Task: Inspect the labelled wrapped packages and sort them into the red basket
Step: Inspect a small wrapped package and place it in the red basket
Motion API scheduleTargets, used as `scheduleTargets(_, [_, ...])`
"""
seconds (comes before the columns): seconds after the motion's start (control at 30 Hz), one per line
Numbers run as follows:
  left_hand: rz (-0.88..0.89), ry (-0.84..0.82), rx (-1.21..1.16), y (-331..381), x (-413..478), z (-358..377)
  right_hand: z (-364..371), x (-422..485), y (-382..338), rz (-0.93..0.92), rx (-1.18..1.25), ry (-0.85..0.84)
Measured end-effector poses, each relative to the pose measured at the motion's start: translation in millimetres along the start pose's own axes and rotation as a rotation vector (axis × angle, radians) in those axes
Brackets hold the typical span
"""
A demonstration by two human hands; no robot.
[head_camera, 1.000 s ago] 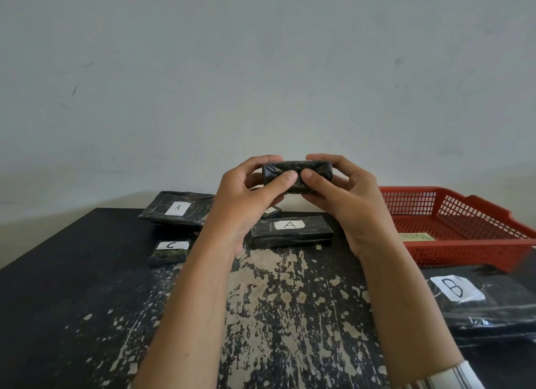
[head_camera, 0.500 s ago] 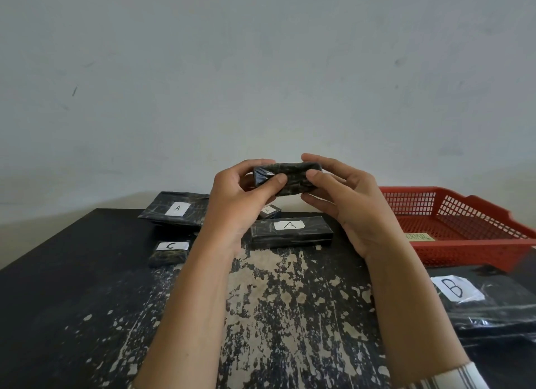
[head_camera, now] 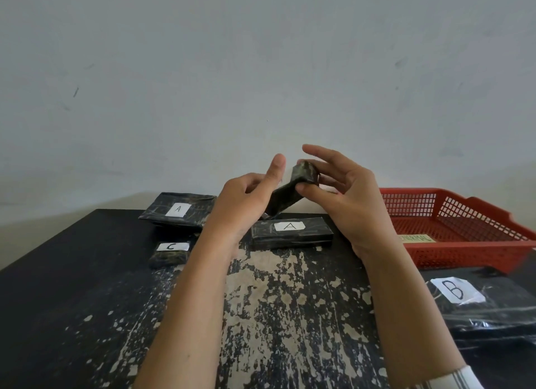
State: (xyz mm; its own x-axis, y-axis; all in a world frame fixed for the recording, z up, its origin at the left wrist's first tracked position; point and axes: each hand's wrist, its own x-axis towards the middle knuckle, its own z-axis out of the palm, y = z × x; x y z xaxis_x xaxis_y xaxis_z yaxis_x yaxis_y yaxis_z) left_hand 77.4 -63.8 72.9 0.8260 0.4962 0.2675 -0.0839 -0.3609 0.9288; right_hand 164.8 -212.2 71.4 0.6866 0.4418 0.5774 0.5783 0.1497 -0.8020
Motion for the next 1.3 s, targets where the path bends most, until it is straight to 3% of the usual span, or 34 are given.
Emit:
scheduleTargets(0.27, [-0.049, -0.06, -0.139, -4.2, 2.3, -6.4, 5.8, -1.0, -0.9, -0.133, -0.032, -0.065])
scheduleTargets(0.43, [-0.014, -0.041, -0.254, -0.9, 0.4, -10.5, 4.8, -1.6, -3.1, -0.056, 0.028, -0.143])
scheduleTargets(0.7, [0.057, -0.053, -0.312, -0.2, 0.0, -7.4, 6.6, -1.1, -2.2, 0.231, 0.173, -0.169])
scheduleTargets(0.9, [0.031, -0.136, -0.294, -3.4, -0.1, -10.0, 3.1, -1.1, -1.5, 0.201, 0.205, -0.138])
scheduleTargets(1.3, [0.049, -0.119, -0.227, -3.1, -0.4, -9.7, 3.1, -0.4, -4.2, 0.218, 0.224, -0.121])
